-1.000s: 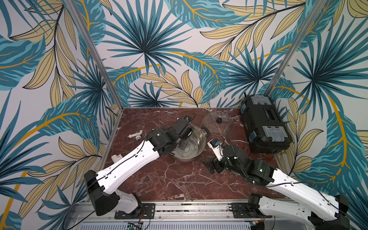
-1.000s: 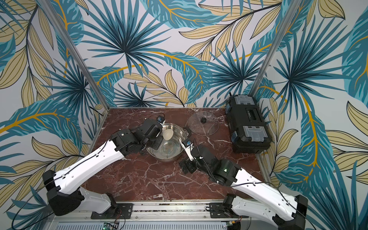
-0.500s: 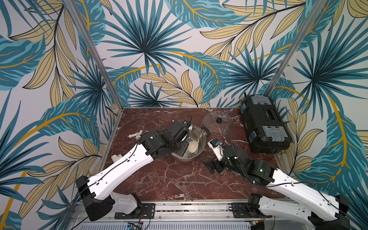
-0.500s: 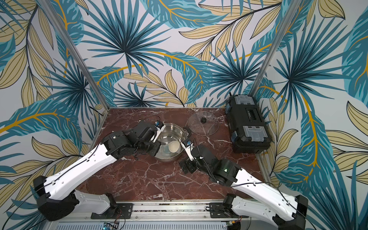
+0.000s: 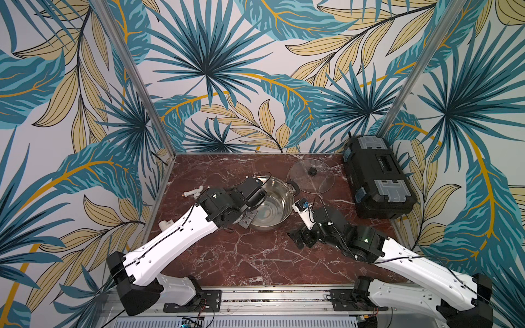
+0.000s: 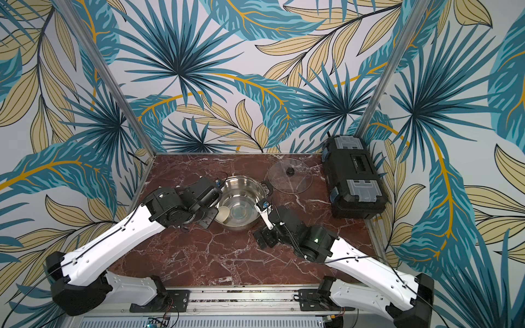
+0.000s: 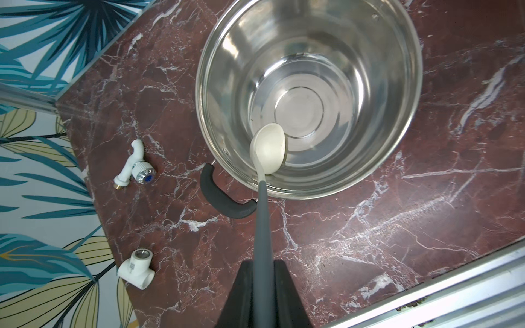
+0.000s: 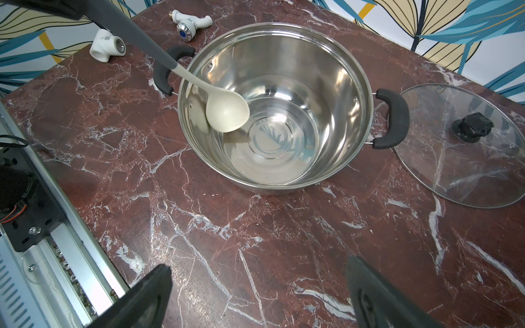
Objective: Stir the soup with a spoon
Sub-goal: Stir the soup in the pan with a stick.
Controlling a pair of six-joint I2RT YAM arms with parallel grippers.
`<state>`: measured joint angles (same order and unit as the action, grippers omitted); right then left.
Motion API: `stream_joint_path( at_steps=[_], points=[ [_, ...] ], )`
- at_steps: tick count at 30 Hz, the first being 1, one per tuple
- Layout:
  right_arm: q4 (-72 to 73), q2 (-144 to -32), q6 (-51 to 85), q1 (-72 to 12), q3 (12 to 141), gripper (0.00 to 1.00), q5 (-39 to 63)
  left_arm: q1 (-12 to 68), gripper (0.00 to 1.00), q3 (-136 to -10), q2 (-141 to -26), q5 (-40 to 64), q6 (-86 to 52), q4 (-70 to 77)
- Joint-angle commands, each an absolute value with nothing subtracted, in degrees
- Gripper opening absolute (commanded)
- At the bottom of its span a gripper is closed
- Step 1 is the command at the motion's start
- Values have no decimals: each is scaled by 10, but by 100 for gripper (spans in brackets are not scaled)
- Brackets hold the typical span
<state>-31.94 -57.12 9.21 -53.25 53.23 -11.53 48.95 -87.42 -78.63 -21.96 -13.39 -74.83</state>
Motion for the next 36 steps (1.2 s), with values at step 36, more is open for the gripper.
stream_joint_path(
  at_steps=[36],
  points=[
    [-313, -556, 94, -535, 533, 99, -119, 520, 0, -861, -752, -210, -134, -732]
  ],
)
